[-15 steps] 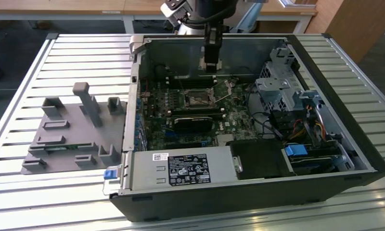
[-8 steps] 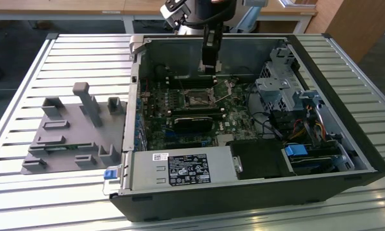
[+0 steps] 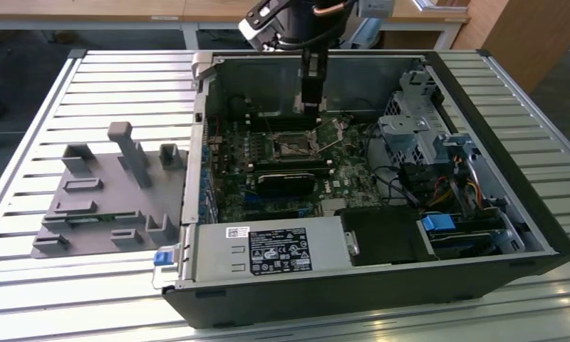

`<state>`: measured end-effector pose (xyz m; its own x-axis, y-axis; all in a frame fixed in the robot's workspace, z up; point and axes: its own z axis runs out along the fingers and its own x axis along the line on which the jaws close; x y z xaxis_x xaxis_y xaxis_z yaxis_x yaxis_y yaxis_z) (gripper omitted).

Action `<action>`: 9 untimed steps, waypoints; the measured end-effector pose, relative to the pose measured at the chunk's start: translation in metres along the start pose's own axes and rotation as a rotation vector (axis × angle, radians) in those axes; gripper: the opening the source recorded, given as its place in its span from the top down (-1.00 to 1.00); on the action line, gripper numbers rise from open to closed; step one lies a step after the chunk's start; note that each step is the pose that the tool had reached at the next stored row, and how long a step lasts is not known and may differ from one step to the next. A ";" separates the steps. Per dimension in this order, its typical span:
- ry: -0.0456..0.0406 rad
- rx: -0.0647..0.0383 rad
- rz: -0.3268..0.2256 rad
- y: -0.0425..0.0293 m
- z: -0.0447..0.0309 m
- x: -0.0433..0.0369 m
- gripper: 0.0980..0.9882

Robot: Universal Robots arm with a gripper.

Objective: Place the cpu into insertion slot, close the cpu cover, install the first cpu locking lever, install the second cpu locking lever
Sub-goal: 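Place the cpu into insertion slot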

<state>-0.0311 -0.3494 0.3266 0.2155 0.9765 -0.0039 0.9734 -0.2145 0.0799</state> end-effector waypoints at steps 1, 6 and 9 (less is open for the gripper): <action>0.0014 0.000 -0.018 -0.0001 0.0013 0.0000 0.00; 0.0088 0.000 -0.109 -0.0005 0.0062 0.0001 0.00; 0.0128 -0.001 -0.161 -0.0006 0.0077 0.0000 0.00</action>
<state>-0.0311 -0.3494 0.3189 0.0558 0.9984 -0.0039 0.9953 -0.0553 0.0799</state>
